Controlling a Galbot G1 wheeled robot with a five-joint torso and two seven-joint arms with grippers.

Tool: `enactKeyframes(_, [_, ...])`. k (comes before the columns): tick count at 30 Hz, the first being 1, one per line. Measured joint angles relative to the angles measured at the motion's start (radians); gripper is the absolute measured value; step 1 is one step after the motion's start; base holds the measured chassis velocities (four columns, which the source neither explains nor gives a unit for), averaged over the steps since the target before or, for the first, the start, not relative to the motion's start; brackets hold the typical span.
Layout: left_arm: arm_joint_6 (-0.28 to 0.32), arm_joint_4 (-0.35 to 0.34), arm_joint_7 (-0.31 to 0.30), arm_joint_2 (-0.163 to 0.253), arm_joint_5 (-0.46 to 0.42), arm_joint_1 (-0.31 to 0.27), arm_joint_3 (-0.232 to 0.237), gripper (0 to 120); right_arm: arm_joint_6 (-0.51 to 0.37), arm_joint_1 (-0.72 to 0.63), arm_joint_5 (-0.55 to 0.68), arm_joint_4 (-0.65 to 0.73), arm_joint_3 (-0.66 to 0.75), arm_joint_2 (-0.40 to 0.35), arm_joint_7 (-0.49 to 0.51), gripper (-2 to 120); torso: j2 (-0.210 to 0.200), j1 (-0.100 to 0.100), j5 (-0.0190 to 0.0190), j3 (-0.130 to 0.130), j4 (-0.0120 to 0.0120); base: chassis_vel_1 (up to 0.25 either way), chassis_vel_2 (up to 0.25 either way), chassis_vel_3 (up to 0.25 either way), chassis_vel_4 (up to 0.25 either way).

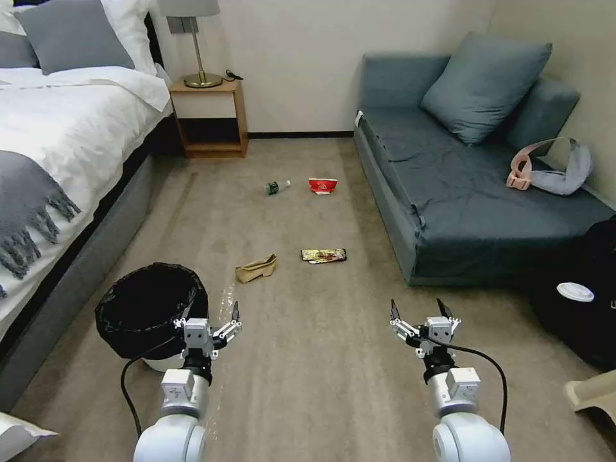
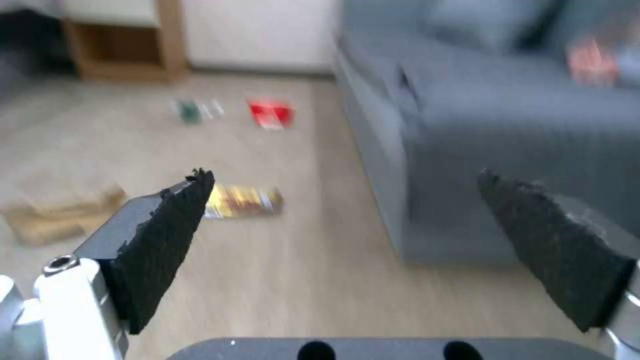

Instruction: Pick up the trash bin, then pick up the garbage on the floor and place it into the trash bin.

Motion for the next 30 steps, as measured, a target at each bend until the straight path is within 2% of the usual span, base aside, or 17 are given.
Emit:
enactKeyframes(2, [0.050,0.011,-0.084,0.029,-0.050,-0.031,0.027,85,-0.064,-0.041,0.041,-0.058,-0.002,0.009,0.100,100,0.000,0.000,0.0007,0.000,-0.0006,0.000,0.000,0.000,0.000])
enactKeyframes(3, [0.072,0.016,-0.121,0.042,-0.072,-0.045,0.040,81,-0.088,-0.053,0.054,-0.065,0.000,0.004,0.113,100,0.000,0.000,0.0013,0.000,-0.0014,0.000,0.000,0.000,0.000])
enactKeyframes(4, [0.072,0.016,-0.121,0.042,-0.072,-0.045,0.040,81,-0.088,-0.053,0.054,-0.065,0.000,0.004,0.113,100,0.000,0.000,0.0013,0.000,-0.0014,0.000,0.000,0.000,0.000])
enactKeyframes(6, [0.122,0.027,-0.202,0.070,-0.122,-0.075,0.067,82,-0.098,-0.053,0.058,-0.040,0.014,-0.033,0.113,100,0.000,0.000,-0.0009,0.000,-0.0005,0.000,0.000,0.000,0.000])
enactKeyframes(7, [0.151,0.034,-0.248,0.086,-0.150,-0.092,0.082,85,-0.099,-0.055,0.059,-0.035,0.013,-0.047,0.112,100,0.000,0.000,-0.0004,0.000,-0.0006,0.000,0.000,0.000,0.000])
enactKeyframes(9, [0.160,0.030,-0.271,0.097,-0.171,-0.103,0.086,88,-0.099,-0.058,0.059,-0.033,0.012,-0.057,0.109,100,0.000,0.000,0.0006,0.000,-0.0005,0.000,0.000,0.000,0.000])
enactKeyframes(10, [0.161,0.002,-0.295,0.115,-0.193,-0.121,0.082,93,-0.099,-0.059,0.058,-0.024,0.013,-0.073,0.105,100,0.000,0.000,0.0001,0.000,-0.0008,0.000,0.000,0.000,0.000])
enactKeyframes(12, [0.161,-0.010,-0.300,0.123,-0.199,-0.124,0.082,97,-0.099,-0.059,0.059,-0.015,0.014,-0.086,0.099,100,0.000,0.000,0.0014,0.000,-0.0009,0.000,0.000,0.000,0.000])
enactKeyframes(14, [0.162,-0.021,-0.300,0.137,-0.203,-0.125,0.081,100,-0.105,-0.058,0.067,0.009,0.030,-0.116,0.089,100,0.000,0.000,-0.0007,0.000,-0.0006,0.000,0.000,0.000,0.000])
enactKeyframes(17, [0.162,-0.026,-0.295,0.145,-0.196,-0.127,0.081,100,-0.114,-0.051,0.083,0.024,0.040,-0.133,0.087,100,0.000,0.000,0.0009,0.000,-0.0005,0.000,0.000,0.000,0.000])
enactKeyframes(23, [0.193,-0.032,-0.299,0.172,-0.206,-0.135,0.071,100,-0.114,-0.053,0.099,0.034,0.054,-0.143,0.087,100,0.000,0.000,0.0003,0.000,-0.0005,0.000,0.000,0.000,0.000])
enactKeyframes(24, [0.205,-0.032,-0.306,0.184,-0.217,-0.141,0.062,100,-0.111,-0.056,0.099,0.034,0.056,-0.143,0.087,100,0.000,0.000,0.0003,0.000,-0.0006,0.000,0.000,0.000,0.000])
enactKeyframes(26, [0.258,-0.016,-0.345,0.240,-0.283,-0.174,0.025,100,-0.092,-0.065,0.099,0.034,0.063,-0.145,0.088,100,0.000,0.000,0.0003,0.000,-0.0006,0.000,0.000,0.000,0.000])
enactKeyframes(27, [0.258,-0.016,-0.345,0.240,-0.283,-0.174,0.025,100,-0.092,-0.065,0.099,0.034,0.063,-0.145,0.088,100,0.000,0.000,0.0003,0.000,-0.0006,0.000,0.000,0.000,0.000])
enactKeyframes(30, [0.345,0.007,-0.428,0.317,-0.423,-0.208,-0.023,98,-0.076,-0.073,0.099,0.033,0.075,-0.145,0.087,100,0.000,0.000,0.0002,0.000,-0.0006,0.000,0.000,0.000,0.000])
